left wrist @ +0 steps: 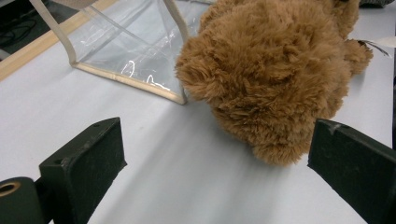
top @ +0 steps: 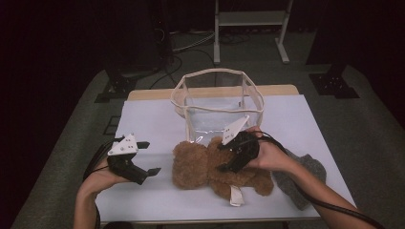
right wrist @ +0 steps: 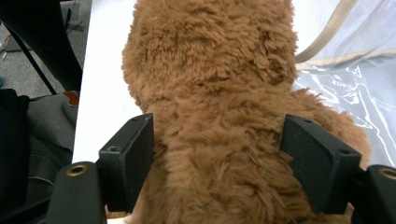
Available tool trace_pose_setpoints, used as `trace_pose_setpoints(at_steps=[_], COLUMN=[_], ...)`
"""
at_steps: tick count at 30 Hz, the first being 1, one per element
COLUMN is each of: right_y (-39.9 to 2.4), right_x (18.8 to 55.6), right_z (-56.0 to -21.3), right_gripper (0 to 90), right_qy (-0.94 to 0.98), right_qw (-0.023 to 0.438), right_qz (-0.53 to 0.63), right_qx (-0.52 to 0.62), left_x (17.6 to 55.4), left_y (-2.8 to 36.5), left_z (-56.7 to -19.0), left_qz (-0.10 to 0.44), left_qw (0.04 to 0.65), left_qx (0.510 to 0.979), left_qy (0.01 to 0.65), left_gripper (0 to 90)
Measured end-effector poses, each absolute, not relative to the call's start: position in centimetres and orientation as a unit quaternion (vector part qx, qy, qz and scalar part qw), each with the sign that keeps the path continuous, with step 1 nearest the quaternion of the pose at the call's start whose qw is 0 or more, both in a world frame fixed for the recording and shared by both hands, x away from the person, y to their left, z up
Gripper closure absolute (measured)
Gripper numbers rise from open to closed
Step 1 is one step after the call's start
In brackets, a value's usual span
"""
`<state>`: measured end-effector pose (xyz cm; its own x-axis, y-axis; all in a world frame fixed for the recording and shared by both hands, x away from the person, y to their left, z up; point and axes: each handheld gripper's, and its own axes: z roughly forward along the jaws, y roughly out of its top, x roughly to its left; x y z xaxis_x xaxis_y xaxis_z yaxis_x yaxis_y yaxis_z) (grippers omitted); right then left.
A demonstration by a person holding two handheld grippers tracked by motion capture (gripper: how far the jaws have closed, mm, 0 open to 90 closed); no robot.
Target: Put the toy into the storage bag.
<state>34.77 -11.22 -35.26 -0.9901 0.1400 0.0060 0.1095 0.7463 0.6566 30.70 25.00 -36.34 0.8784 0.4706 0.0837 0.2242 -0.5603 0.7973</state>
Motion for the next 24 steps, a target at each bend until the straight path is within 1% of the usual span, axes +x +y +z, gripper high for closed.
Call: trace_pose_setpoints(at_steps=[3, 6, 8, 13, 14, 20, 24], right_y=[-11.3, -11.2, -11.0, -10.8, -10.7, -10.7, -10.5], right_x=[34.8, 34.7, 34.6, 34.6, 34.6, 35.1, 34.9], right_z=[-35.7, -36.2, -36.5, -36.9, -37.0, -37.6, -37.9], right_gripper=[24.4, 21.8, 20.4, 20.5, 19.2, 17.3, 16.4], right_qy=[0.933, 0.934, 0.935, 0.938, 0.940, 0.940, 0.941], right_qw=[0.020, 0.025, 0.030, 0.046, 0.049, 0.040, 0.042], right_qz=[0.351, 0.350, 0.347, 0.338, 0.334, 0.331, 0.328], right_qx=[0.071, 0.064, 0.060, 0.057, 0.059, 0.074, 0.074], left_x=[30.8, 30.8, 30.8, 30.9, 30.9, 31.0, 31.0], left_y=[25.0, 25.0, 25.0, 25.0, 25.0, 25.1, 25.1], left_z=[-36.4, -36.5, -36.6, -36.7, -36.8, -36.9, -37.0], left_qz=[0.144, 0.142, 0.141, 0.138, 0.136, 0.136, 0.134], left_qw=[0.423, 0.424, 0.425, 0.422, 0.423, 0.424, 0.423], left_qx=[0.872, 0.872, 0.871, 0.873, 0.872, 0.872, 0.873], left_qy=[0.200, 0.200, 0.202, 0.201, 0.203, 0.204, 0.205], left_gripper=[3.1, 3.1, 3.1, 3.1, 3.1, 3.1, 3.1])
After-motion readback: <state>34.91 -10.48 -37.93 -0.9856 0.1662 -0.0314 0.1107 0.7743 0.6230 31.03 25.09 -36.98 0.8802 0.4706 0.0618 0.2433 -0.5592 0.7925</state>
